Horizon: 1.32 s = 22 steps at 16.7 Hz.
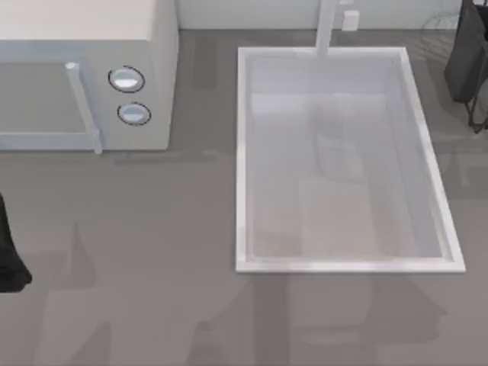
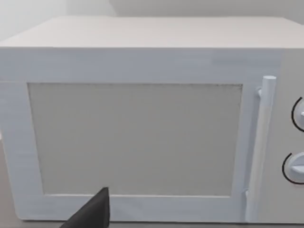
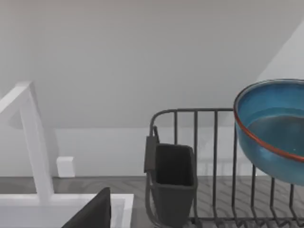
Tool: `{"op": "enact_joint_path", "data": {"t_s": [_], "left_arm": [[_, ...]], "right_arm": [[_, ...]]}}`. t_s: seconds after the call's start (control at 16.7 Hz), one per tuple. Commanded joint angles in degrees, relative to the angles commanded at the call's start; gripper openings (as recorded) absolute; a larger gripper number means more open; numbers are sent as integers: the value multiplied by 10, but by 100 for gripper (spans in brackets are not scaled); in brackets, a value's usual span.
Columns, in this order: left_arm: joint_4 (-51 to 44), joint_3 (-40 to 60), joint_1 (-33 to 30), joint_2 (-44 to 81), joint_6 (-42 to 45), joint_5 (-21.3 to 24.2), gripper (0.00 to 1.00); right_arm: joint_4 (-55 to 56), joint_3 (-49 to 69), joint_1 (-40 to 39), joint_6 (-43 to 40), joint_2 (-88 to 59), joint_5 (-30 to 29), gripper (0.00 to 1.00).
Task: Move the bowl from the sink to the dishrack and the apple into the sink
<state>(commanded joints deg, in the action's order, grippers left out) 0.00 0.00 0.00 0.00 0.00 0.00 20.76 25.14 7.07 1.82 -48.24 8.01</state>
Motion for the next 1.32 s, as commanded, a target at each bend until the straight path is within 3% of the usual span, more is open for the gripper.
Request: {"op": "enact_joint_path", "data": {"t_s": [0.6, 1.32], "left_arm": [[0, 0, 0, 0, 0, 0, 100], [0, 0, 0, 0, 0, 0, 100]], "right_arm": [[-175, -218, -66, -14, 444, -60, 100], [-208, -251, -71, -18, 482, -80, 100]]}}
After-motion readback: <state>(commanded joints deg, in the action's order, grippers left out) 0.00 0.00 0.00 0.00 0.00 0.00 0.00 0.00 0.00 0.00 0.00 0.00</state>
